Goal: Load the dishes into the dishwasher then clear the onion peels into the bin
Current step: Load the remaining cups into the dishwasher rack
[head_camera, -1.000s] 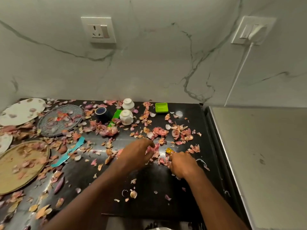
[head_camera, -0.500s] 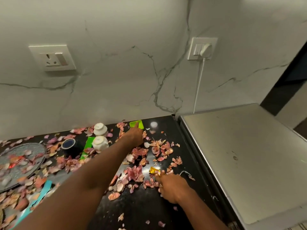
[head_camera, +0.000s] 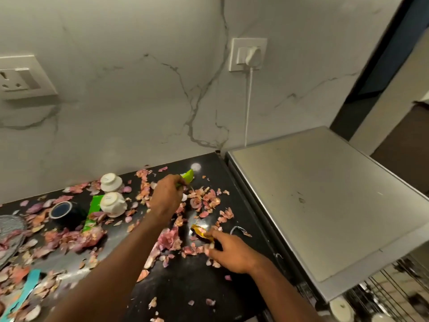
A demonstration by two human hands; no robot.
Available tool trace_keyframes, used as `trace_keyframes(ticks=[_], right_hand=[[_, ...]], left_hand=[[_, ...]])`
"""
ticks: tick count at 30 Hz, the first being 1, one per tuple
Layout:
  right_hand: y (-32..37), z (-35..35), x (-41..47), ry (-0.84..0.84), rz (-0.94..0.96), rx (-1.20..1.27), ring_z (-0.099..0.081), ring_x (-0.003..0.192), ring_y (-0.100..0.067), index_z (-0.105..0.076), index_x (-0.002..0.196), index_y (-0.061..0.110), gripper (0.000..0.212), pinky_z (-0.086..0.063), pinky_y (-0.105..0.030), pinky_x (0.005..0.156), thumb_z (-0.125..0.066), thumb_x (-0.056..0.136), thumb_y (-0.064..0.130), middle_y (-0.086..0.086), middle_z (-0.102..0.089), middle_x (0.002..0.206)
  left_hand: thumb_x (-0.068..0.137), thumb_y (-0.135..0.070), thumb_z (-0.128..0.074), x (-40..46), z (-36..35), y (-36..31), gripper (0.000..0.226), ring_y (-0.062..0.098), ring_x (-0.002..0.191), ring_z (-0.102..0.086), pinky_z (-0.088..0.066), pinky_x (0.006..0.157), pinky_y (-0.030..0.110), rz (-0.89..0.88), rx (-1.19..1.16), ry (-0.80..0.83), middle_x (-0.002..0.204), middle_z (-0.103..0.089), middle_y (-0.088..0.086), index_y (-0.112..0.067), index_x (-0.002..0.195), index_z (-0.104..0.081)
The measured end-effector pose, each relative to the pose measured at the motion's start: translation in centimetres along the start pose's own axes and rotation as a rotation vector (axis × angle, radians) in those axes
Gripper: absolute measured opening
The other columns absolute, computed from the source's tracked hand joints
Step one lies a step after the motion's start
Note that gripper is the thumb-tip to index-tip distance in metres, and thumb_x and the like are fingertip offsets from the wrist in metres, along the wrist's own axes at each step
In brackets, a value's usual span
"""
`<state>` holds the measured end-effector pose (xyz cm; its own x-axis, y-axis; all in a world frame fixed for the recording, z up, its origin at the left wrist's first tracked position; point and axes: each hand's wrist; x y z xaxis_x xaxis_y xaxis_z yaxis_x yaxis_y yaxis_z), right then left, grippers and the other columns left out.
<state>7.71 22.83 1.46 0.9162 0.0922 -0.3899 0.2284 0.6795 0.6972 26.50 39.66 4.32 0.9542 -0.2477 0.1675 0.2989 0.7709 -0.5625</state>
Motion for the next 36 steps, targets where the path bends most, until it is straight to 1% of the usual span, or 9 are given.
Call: trace_keyframes(ticks=[3,6,11,13,16,21,25,27,36], right_hand=[[-0.7,0.3,-0.6,-0.209,0.033,0.195,-0.067,0.111,-0.006,-0.058,0.129,0.046,0.034,-0.055,-0.037,0.102,-0.063,0.100,0.031,0.010,-0.068,0.127],[-1.3,0.6,-1.0,-0.410,0.046,0.334,-0.070,0.108,0.003,-0.068,0.126,0.035,0.041,-0.055,-0.033,0.103,-0.066,0.095,0.008,0.014,-0.075,0.119],[-2.9,0.7,-3.1,-0.627,-0.012,0.440,-0.072,0.084,-0.009,-0.077,0.093,0.017,0.015,-0.058,-0.026,0.085,-0.087,0.082,0.013,0.003,-0.077,0.093],[-4.1,0.7,-4.1,-0.641,-0.020,0.530,-0.074,0.093,-0.016,-0.079,0.096,0.012,0.016,-0.059,-0.034,0.092,-0.084,0.082,0.008,-0.003,-0.078,0.099],[-5.5,1.5,-5.8,-0.670,-0.012,0.647,-0.075,0.103,-0.023,-0.076,0.112,0.013,0.027,-0.058,-0.044,0.099,-0.075,0.086,0.003,-0.006,-0.078,0.111],[-8.8,5.5,-10.3,-0.933,0.032,0.601,-0.070,0.069,-0.021,-0.060,0.134,0.035,0.050,-0.063,-0.044,0.074,-0.075,0.091,0.015,0.003,-0.070,0.093],[-12.2,8.7,-14.5,-0.792,-0.021,0.317,-0.063,0.069,-0.008,-0.069,0.130,0.033,0.036,-0.056,-0.027,0.074,-0.072,0.095,0.026,0.006,-0.070,0.091],[-14.1,9.3,-16.3,-0.774,-0.099,0.221,-0.064,0.073,-0.007,-0.074,0.122,0.032,0.026,-0.055,-0.029,0.078,-0.069,0.096,0.029,0.006,-0.074,0.093],[-22.6,10.7,-23.2,-0.831,-0.189,0.177,-0.058,0.067,-0.003,-0.073,0.113,0.027,0.022,-0.048,-0.022,0.066,-0.069,0.097,0.040,0.014,-0.066,0.081]], left_hand=[[0.093,-0.010,-0.072,-4.0,-0.2,-3.0,0.024,0.006,0.072,-0.062,-0.043,0.059,0.020,-0.040,-0.230,-0.015,0.094,-0.069,-0.005,-0.028,0.103,-0.060],[0.091,-0.008,-0.075,-6.9,-1.0,-5.4,0.034,0.007,0.078,-0.067,-0.051,0.064,0.024,-0.059,-0.342,-0.014,0.100,-0.069,-0.007,-0.025,0.113,-0.056],[0.087,-0.011,-0.082,-7.6,-3.2,-7.7,0.034,0.020,0.076,-0.068,-0.059,0.068,0.039,-0.230,-0.285,-0.003,0.097,-0.073,0.003,-0.018,0.118,-0.070],[0.085,-0.010,-0.083,-7.7,-4.2,-8.9,0.033,0.028,0.073,-0.070,-0.060,0.071,0.047,-0.272,-0.258,-0.013,0.091,-0.074,0.007,-0.017,0.115,-0.072],[0.083,-0.005,-0.084,-8.2,-4.6,-11.1,0.030,0.031,0.075,-0.070,-0.057,0.071,0.042,-0.384,-0.181,-0.007,0.090,-0.075,0.011,-0.013,0.111,-0.074],[0.083,-0.003,-0.079,-9.3,-6.6,-14.7,0.021,0.026,0.066,-0.068,-0.055,0.063,0.039,-0.608,-0.093,0.170,0.082,-0.074,0.002,-0.019,0.096,-0.079],[0.077,-0.016,-0.065,-10.4,-10.2,-18.9,0.022,0.021,0.079,-0.067,-0.049,0.069,0.033,-0.710,-0.080,0.360,0.086,-0.069,-0.014,-0.027,0.092,-0.077],[0.084,-0.016,-0.070,-10.8,-12.9,-20.7,0.020,0.020,0.085,-0.065,-0.050,0.074,0.035,-0.701,-0.048,0.475,0.090,-0.069,-0.015,-0.033,0.093,-0.075],[0.101,-0.022,-0.062,-14.6,-21.8,-31.3,0.021,0.020,0.108,-0.061,-0.053,0.089,0.041,-0.804,0.195,0.731,0.110,-0.067,-0.008,-0.037,0.114,-0.068]])
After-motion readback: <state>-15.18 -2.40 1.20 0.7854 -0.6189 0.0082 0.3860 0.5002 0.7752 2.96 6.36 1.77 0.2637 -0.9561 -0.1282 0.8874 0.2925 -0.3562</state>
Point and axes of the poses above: each hand's wrist, its own x-axis towards the middle knuckle, its own z-axis out of the back of the hand, y = z × x
